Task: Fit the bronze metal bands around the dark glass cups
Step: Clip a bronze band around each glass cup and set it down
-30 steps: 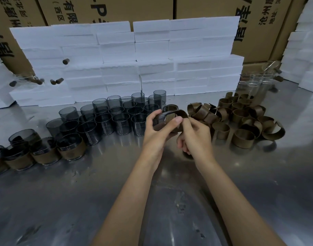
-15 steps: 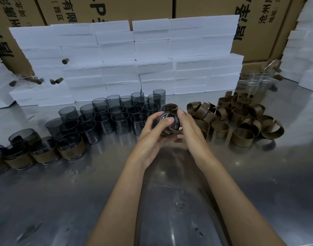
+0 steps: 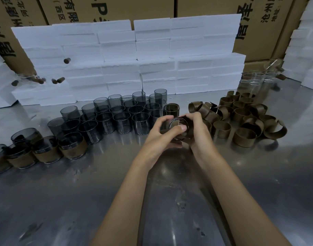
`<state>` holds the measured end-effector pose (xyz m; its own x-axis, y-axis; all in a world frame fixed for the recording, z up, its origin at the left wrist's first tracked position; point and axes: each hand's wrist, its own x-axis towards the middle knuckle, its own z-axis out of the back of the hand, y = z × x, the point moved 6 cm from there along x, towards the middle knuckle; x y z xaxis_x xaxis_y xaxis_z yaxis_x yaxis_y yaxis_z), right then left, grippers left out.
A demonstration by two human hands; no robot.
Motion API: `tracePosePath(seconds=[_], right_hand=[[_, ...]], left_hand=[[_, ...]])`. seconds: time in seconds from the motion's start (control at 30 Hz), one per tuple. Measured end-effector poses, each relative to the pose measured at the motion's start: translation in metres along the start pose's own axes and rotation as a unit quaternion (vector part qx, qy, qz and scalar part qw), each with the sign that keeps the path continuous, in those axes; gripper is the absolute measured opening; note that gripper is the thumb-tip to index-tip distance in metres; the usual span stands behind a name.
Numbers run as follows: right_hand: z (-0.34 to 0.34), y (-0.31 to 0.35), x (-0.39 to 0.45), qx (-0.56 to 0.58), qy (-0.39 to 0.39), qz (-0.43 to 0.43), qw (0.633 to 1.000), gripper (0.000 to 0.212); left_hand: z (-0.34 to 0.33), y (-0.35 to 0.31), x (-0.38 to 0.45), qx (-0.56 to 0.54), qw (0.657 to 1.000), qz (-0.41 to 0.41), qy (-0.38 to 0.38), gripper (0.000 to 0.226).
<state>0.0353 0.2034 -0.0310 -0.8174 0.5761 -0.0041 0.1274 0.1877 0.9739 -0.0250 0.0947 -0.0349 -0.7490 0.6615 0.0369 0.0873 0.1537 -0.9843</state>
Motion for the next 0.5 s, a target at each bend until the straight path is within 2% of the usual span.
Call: tracePosePath(seconds=[0.1,0.23,0.33,0.43,0.5], right_hand=[[0.0028,0.0010,0.0016,0.001,0.003,-0.018,1.000,0.034],[0.0054,0.0045,0.0000,-0.058,-0.009,0.024,0.998,0.056],[0.0018,0.0028,-0.0033,-0.065,0.009,0.022,0.998,0.049],[0.0016,0.0025,-0.0019,-0.097,-0.005,0.034,0.995,0.042],[0.0044,0.0031,-0.0021,-0.100,-0.039,0.051,0.993,0.045]], left_hand=[[-0.0019,-0.0003,-0.0005,0.024,1.000,0.001,0.005,0.074],[-0.0050,-0.0007,-0.0020,0.032,0.999,0.000,0.030,0.076],[-0.0053,-0.0028,-0.0036,0.022,0.998,0.002,0.051,0.074],[-0.0066,-0.0026,-0.0054,0.014,0.998,0.009,0.066,0.062],[-0.0087,-0.0012,-0.0060,0.006,0.997,0.012,0.077,0.052]])
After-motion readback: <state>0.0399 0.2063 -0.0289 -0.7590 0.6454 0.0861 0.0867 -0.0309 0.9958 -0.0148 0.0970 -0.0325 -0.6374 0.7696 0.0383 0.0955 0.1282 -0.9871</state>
